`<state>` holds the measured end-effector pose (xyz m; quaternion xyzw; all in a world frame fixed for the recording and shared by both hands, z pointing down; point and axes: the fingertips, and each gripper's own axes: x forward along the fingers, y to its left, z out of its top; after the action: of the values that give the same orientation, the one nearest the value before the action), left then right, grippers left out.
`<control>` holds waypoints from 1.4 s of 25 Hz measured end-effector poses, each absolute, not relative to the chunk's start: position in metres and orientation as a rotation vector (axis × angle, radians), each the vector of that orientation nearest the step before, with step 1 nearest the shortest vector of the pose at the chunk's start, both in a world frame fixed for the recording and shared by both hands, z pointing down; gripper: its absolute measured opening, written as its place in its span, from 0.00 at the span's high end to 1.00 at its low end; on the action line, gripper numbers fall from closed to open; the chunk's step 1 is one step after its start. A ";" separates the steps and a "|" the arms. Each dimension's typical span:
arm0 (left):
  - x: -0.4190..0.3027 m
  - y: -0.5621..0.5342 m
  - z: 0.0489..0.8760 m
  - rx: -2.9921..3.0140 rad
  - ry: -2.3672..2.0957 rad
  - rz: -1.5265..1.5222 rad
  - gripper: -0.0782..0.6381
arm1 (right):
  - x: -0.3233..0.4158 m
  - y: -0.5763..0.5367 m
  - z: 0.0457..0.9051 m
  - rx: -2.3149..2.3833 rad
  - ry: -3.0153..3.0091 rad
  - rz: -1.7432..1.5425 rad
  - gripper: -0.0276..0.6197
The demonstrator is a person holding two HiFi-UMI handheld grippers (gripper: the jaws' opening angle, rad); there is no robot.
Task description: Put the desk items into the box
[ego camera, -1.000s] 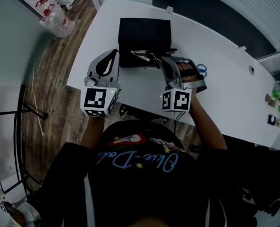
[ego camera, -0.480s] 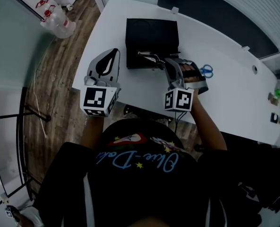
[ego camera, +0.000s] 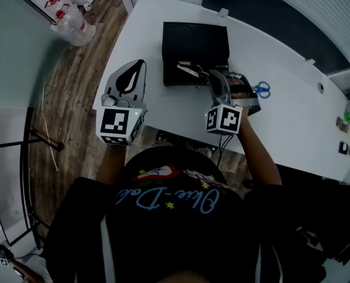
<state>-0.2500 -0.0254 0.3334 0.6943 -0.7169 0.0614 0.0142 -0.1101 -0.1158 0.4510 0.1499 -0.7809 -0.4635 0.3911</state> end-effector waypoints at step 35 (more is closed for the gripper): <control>-0.281 -0.033 0.348 2.065 -2.272 0.218 0.88 | -0.129 -0.148 0.498 0.306 -1.928 -1.126 0.93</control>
<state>-0.2806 -0.0333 0.3479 0.6706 -0.7377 0.0707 0.0320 -0.1292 -0.1484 0.4976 0.1226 -0.7726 -0.4510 0.4297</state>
